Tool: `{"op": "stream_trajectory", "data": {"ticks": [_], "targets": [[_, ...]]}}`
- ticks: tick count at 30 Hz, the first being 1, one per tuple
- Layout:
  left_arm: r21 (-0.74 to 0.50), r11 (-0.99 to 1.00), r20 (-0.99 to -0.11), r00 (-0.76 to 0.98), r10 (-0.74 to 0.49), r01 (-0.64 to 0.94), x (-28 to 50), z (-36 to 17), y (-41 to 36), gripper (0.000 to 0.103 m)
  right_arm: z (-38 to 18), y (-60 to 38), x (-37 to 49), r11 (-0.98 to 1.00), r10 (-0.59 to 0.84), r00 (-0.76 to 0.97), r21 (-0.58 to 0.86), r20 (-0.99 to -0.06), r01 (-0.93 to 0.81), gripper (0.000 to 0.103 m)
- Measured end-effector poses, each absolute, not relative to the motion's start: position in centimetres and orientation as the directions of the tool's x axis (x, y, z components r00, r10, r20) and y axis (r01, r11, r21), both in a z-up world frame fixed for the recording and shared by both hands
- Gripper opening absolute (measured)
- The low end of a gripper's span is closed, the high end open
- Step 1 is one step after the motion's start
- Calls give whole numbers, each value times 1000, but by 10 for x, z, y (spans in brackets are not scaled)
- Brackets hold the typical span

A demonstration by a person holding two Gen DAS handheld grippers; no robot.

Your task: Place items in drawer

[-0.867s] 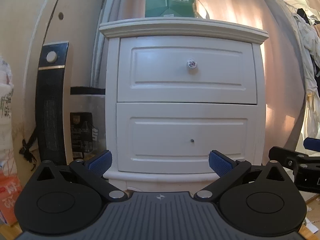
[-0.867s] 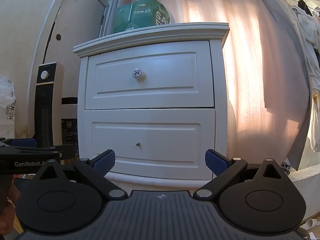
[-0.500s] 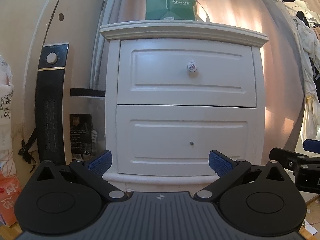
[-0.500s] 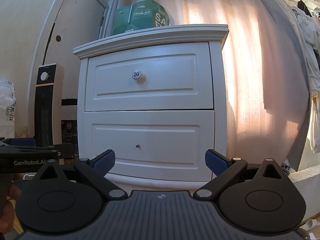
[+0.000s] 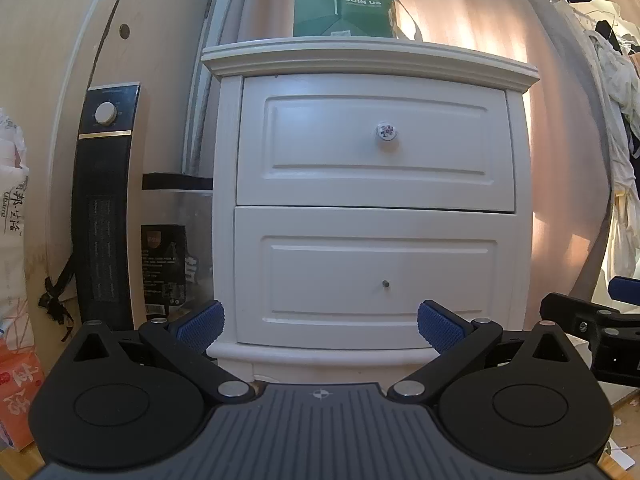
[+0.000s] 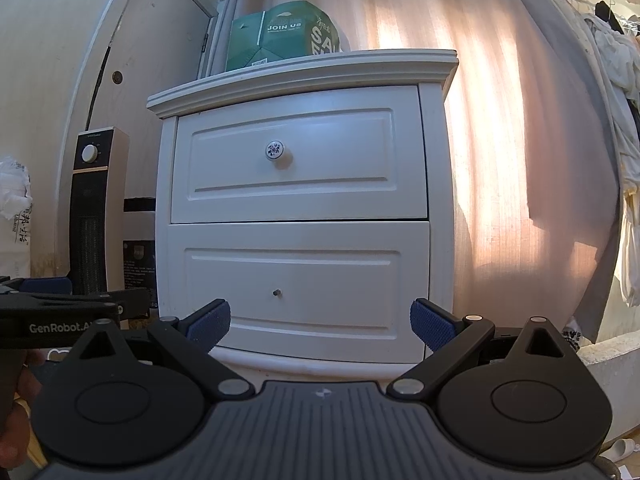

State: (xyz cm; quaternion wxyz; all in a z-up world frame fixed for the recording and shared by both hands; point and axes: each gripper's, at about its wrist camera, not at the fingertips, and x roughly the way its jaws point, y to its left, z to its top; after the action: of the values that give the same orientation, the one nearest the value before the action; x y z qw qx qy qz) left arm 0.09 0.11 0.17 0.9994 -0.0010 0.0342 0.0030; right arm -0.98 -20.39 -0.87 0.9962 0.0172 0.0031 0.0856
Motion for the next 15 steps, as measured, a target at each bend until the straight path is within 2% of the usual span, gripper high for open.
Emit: {"op": "stream_trajectory", "data": {"ticks": [15], "targets": [[4, 1000, -70, 998, 0, 0, 1, 2, -1, 103, -9, -205, -10, 984, 173, 985, 32, -5, -173, 103]]}}
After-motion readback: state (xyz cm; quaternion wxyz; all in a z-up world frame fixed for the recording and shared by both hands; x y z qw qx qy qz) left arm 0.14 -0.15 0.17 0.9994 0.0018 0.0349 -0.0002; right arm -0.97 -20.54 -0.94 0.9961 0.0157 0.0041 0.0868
